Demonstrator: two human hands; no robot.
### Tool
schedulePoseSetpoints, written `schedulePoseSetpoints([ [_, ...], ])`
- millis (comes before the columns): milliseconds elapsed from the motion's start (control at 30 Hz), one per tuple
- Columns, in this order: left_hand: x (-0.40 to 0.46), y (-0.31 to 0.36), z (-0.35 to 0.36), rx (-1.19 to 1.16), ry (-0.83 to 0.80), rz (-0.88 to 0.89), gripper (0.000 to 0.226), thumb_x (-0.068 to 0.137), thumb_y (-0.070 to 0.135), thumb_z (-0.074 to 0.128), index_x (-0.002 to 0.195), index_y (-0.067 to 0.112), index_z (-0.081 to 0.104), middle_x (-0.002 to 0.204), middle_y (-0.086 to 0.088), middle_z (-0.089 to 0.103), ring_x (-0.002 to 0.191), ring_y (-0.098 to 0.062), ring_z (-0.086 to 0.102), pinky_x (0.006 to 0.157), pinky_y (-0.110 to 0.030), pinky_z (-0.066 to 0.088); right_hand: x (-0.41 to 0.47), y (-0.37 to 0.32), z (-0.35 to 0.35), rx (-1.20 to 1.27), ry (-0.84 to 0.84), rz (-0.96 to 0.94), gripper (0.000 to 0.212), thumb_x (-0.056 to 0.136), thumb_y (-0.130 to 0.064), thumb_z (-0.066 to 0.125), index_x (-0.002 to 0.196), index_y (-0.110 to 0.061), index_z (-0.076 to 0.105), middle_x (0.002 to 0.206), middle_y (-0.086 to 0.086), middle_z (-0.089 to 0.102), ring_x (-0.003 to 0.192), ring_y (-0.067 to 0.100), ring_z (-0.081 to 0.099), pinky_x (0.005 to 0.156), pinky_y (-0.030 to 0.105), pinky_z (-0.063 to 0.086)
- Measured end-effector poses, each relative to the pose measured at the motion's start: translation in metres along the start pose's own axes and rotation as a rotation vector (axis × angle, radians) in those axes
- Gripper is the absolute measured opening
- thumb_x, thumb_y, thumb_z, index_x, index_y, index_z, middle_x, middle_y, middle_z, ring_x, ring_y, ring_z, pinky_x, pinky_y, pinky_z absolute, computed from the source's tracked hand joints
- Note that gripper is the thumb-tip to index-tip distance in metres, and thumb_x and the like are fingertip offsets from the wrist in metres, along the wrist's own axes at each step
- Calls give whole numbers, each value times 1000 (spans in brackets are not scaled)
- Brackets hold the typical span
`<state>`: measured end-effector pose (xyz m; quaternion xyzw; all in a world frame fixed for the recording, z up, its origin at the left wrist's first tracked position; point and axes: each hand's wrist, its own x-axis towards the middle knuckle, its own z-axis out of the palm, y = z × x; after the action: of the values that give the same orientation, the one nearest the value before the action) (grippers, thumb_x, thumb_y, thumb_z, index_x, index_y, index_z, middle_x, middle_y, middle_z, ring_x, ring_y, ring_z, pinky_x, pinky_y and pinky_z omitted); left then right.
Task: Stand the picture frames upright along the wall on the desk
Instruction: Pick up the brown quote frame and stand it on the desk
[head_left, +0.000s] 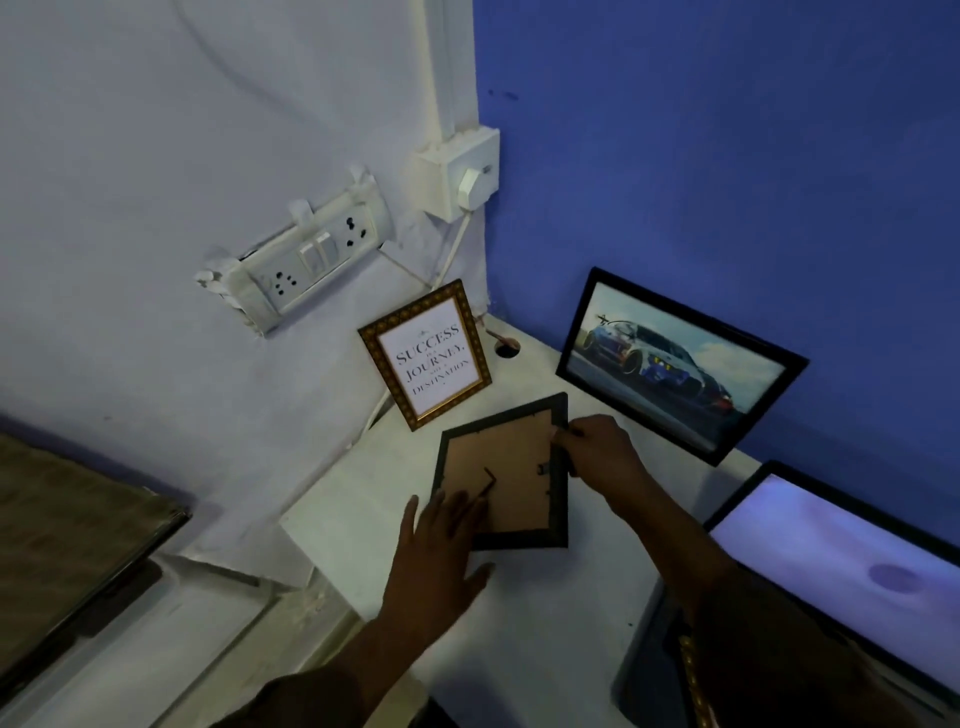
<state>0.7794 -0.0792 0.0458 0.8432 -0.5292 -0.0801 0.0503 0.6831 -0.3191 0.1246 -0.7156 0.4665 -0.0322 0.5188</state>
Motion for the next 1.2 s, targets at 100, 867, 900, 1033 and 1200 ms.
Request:
schedulePoseSetpoints([
  [100,-3,2,-18,20,183,7,46,93,41,62,135,25,64,146,-4,60,140,-28,51,125,-54,13,-17,-13,-10,168,28,4,30,94,-25,65,77,-1,70,72,13,71,65,23,67,67,39,57],
  [867,-70,65,-86,-1311,147,-367,34,107,32,45,99,11,71,93,-11,79,84,-29,78,76,-47,64,-180,77,2,459,266,43,46,98,-58,46,106,-18,68,103,4,76,96,23,73,91,45,56],
  [900,-74,68,-86,-1347,112,-364,35,107,32,45,100,10,71,93,-12,79,84,-30,79,76,-47,64,-189,77,4,491,304,56,44,100,-55,45,108,-17,67,103,6,76,96,24,73,90,44,56],
  [1033,-97,81,-74,-1424,19,-333,33,107,30,46,103,6,68,93,-11,79,83,-28,79,73,-41,64,-228,91,11,575,446,81,34,105,-36,45,105,-9,66,97,9,74,92,28,71,76,37,55],
  [1200,-130,108,-45,-1435,-154,-297,33,108,29,43,106,6,66,96,-10,80,89,-27,79,73,-33,62,-282,122,12,706,525,184,31,105,-31,46,105,-6,64,98,17,75,90,34,73,78,48,60],
])
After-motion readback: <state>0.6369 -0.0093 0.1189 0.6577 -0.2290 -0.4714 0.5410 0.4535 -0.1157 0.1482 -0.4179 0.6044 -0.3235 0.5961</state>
